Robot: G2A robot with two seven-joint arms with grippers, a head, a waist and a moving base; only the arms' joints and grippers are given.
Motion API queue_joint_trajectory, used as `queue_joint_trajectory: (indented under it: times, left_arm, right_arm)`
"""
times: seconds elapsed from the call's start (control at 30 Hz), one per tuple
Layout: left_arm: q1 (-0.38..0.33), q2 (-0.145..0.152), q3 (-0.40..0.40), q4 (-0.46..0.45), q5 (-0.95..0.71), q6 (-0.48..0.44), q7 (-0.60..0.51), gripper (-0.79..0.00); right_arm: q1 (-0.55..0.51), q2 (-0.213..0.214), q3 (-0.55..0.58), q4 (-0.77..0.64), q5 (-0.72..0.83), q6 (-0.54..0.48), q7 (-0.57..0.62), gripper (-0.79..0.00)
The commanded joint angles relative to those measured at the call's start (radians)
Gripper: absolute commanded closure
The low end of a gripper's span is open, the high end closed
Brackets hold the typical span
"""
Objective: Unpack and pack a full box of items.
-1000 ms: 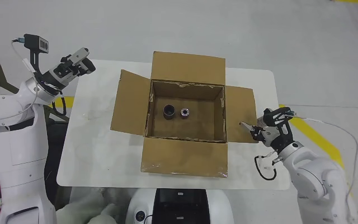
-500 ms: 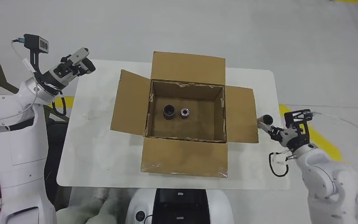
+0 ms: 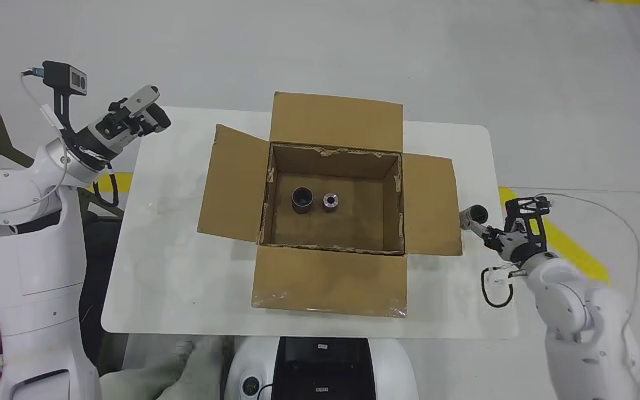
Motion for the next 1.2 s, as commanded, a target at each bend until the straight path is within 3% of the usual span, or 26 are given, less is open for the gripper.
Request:
queue_joint_trajectory:
  times: [0.0, 0.87, 0.97, 1.17]
  left_arm:
    - [0.000, 0.000, 0.000, 0.000, 0.000, 0.000, 0.000, -0.785]
    - [0.000, 0.000, 0.000, 0.000, 0.000, 0.000, 0.000, -0.785]
    - [0.000, 0.000, 0.000, 0.000, 0.000, 0.000, 0.000, -0.785]
    - [0.000, 0.000, 0.000, 0.000, 0.000, 0.000, 0.000, -0.785]
  right_arm:
    - [0.012, 0.001, -0.010, 0.022, 0.000, -0.004, 0.003, -0.696]
    - [0.220, 0.003, -0.118, 0.344, 0.021, -0.014, -0.062, -0.733]
    - [0.233, 0.003, -0.125, 0.361, 0.020, -0.012, -0.079, -0.671]
    - [0.251, 0.005, -0.135, 0.373, 0.012, -0.011, -0.086, -0.406]
